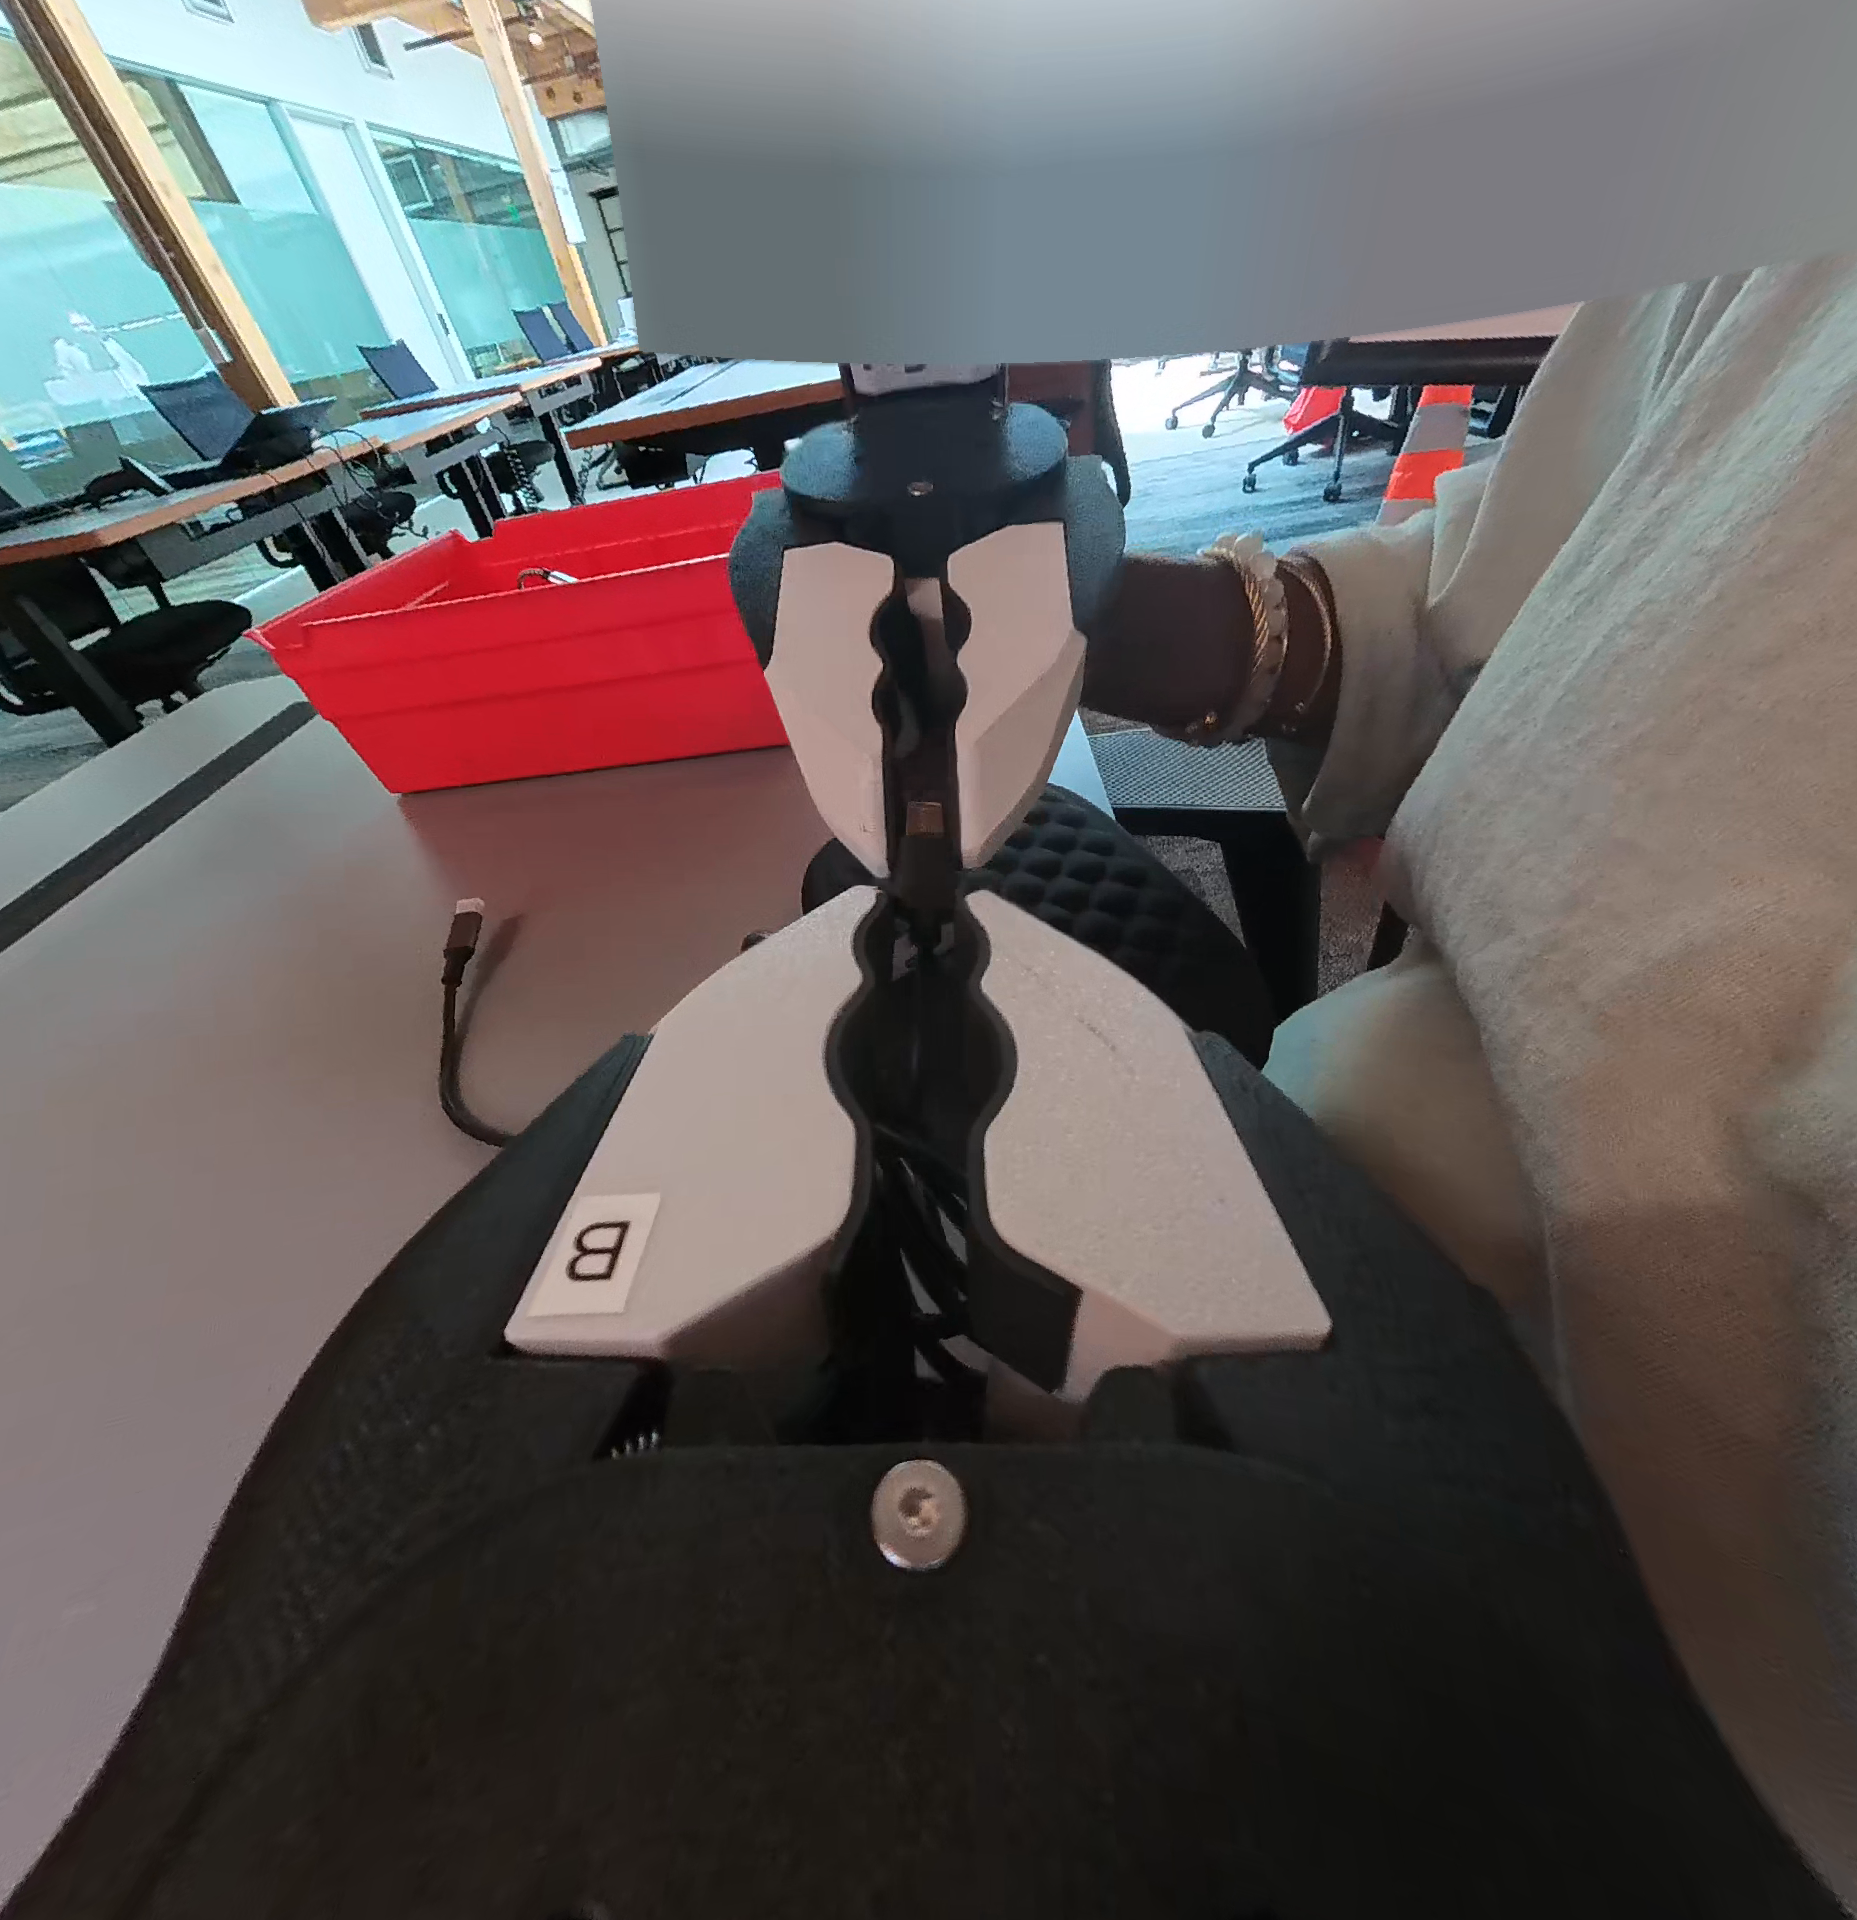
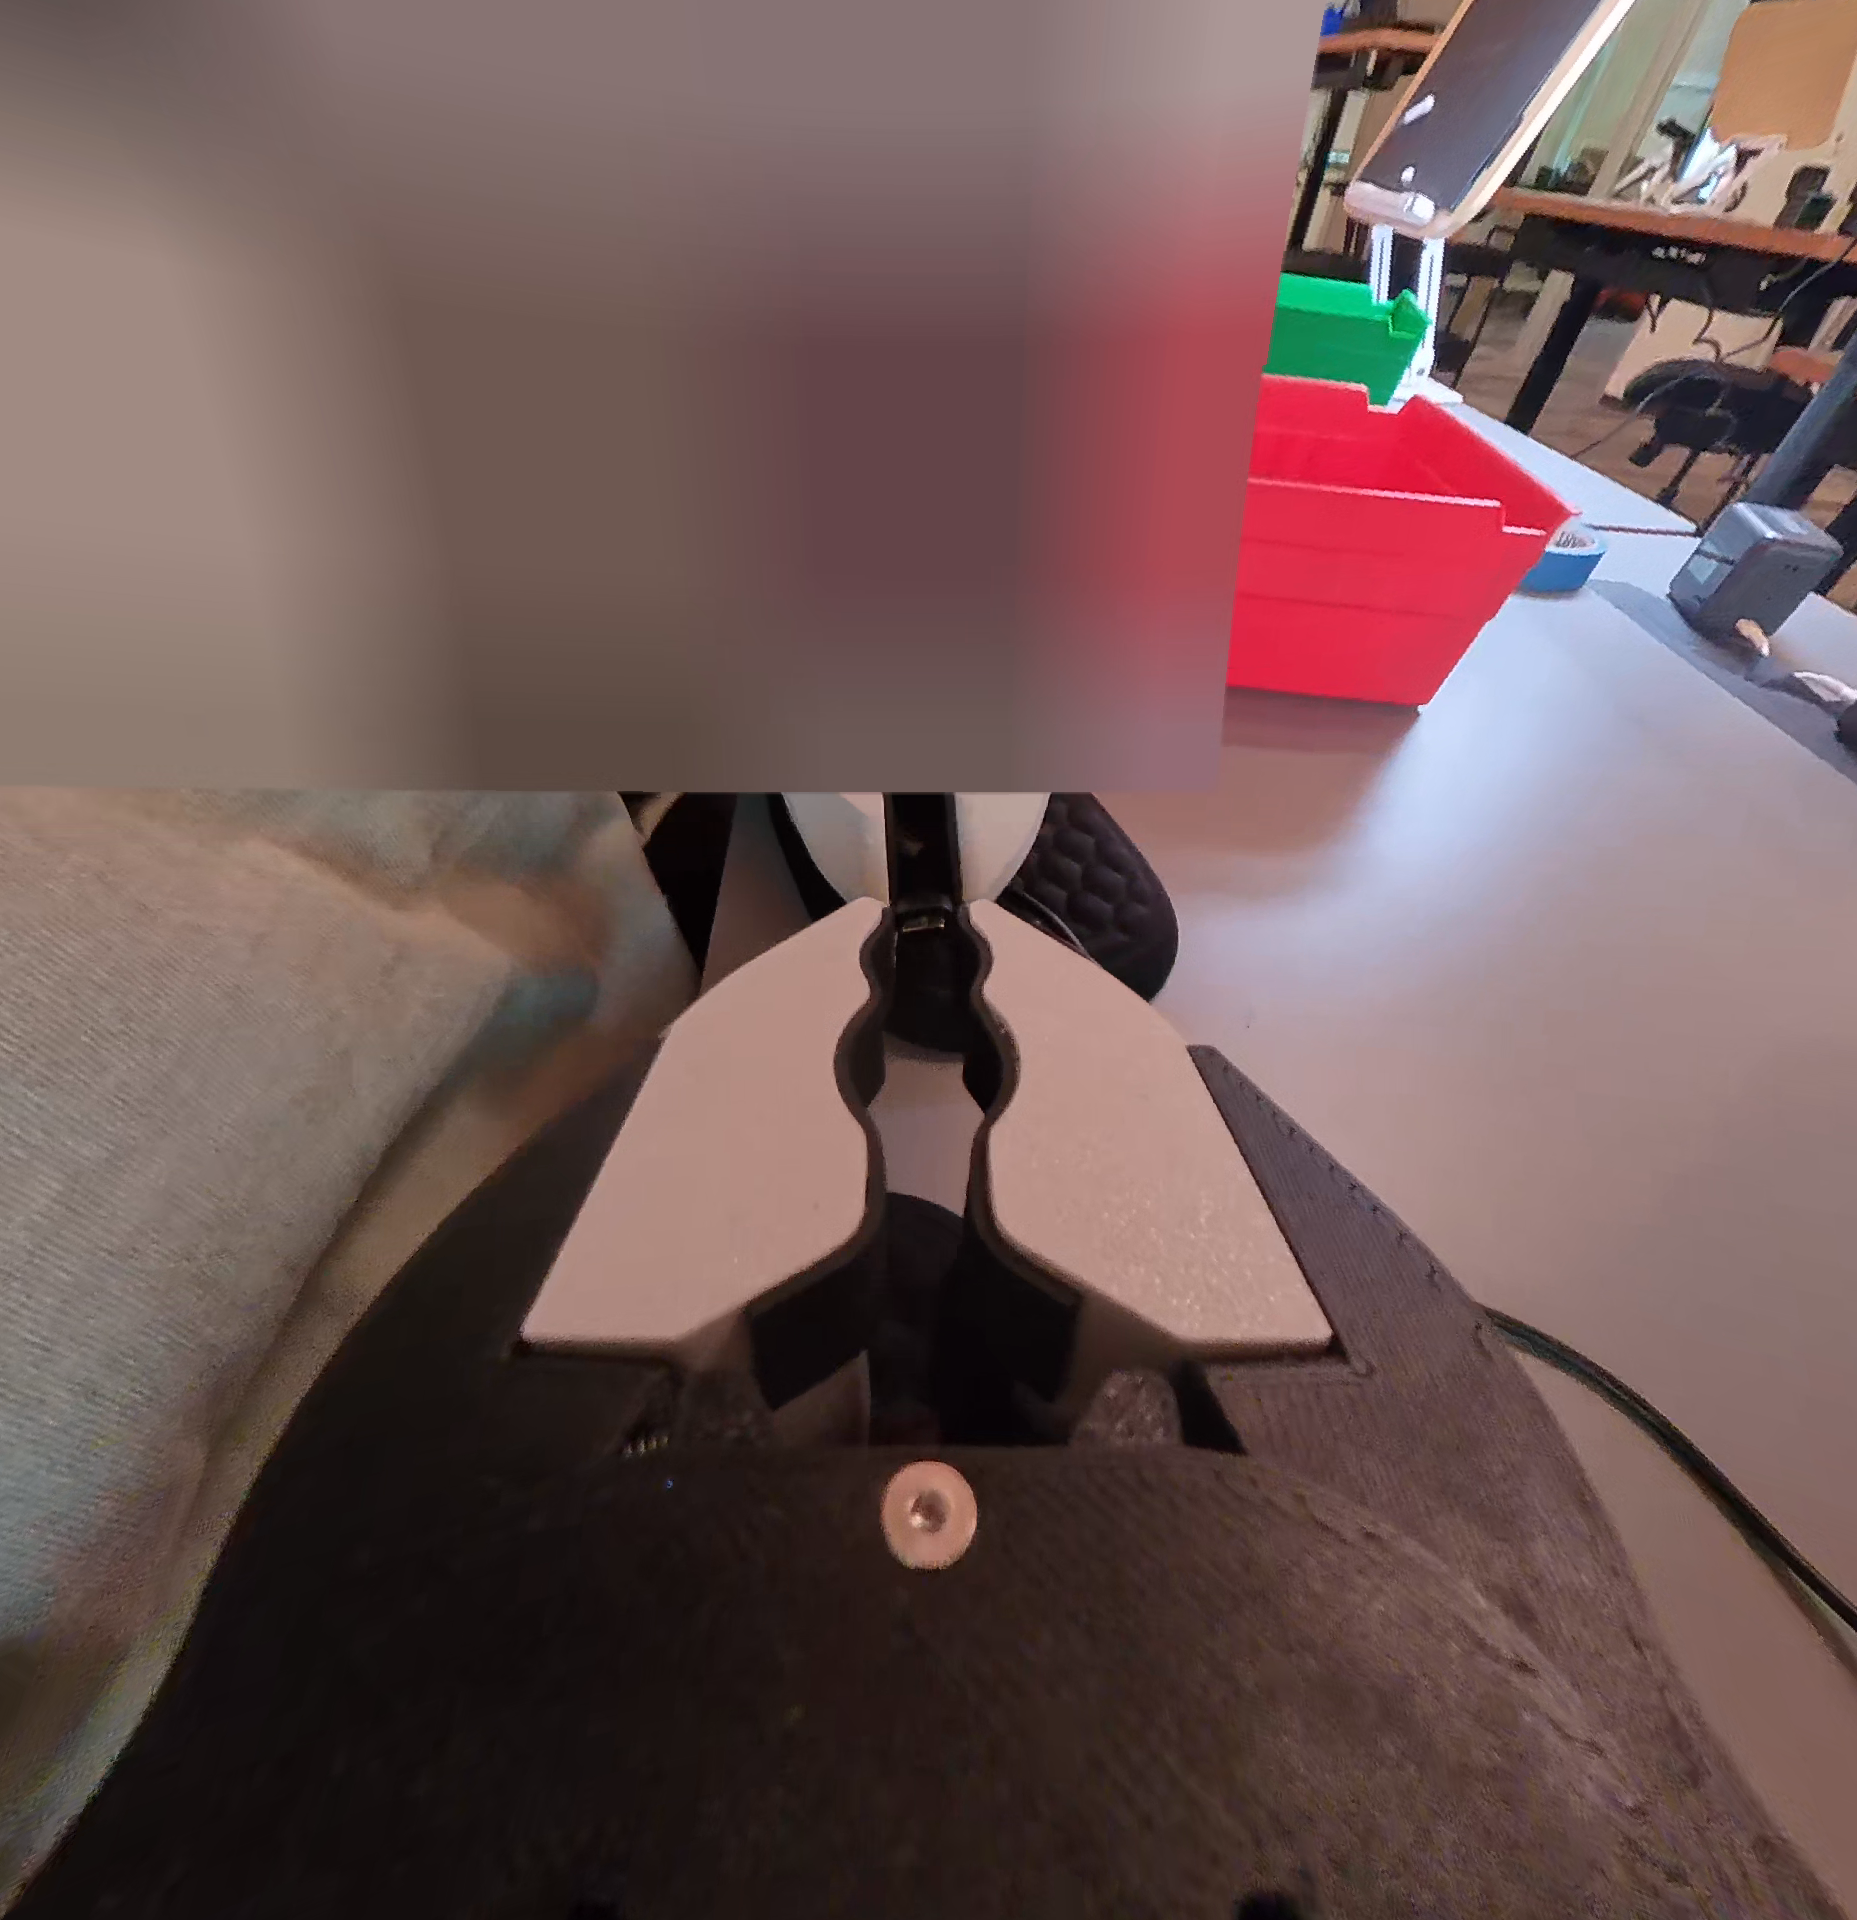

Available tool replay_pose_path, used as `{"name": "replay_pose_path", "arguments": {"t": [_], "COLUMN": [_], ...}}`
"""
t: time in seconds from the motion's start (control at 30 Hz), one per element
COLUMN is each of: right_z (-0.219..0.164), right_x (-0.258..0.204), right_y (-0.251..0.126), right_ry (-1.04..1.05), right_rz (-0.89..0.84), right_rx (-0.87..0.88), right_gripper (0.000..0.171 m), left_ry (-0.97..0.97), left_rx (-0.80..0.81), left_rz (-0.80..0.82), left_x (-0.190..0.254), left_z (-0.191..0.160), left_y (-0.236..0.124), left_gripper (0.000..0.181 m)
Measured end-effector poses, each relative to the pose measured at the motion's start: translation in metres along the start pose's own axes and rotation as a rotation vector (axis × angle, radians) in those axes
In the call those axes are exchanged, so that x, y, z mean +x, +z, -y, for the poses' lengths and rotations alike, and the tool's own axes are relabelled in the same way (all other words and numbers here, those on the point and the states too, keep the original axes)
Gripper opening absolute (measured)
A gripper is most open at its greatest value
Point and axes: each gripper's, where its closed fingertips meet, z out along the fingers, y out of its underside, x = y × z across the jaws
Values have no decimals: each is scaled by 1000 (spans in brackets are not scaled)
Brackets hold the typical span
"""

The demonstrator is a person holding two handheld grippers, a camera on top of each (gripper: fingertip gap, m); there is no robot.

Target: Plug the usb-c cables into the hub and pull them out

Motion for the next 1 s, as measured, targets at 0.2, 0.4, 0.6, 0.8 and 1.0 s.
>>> {"name": "replay_pose_path", "arguments": {"t": [0.2, 0.4, 0.6, 0.8, 1.0], "right_z": [11, 11, 13, 7, 1], "right_x": [-3, -1, 0, 1, 1], "right_y": [1, 4, 4, 5, 4], "right_ry": [25, 33, 37, 24, 38], "right_rz": [30, 19, 4, -18, -38], "right_rx": [110, 132, 153, 126, 123], "right_gripper": [9, 9, 9, 9, 9], "left_ry": [-7, 9, -24, -53, -53], "left_rx": [26, 47, 77, 69, 48], "left_rz": [-3, -8, -19, -26, -25], "left_x": [-1, 1, 0, -1, -1], "left_z": [3, 5, 9, 6, 2], "left_y": [-1, 0, -1, -1, 1], "left_gripper": [18, 12, 11, 11, 11]}}
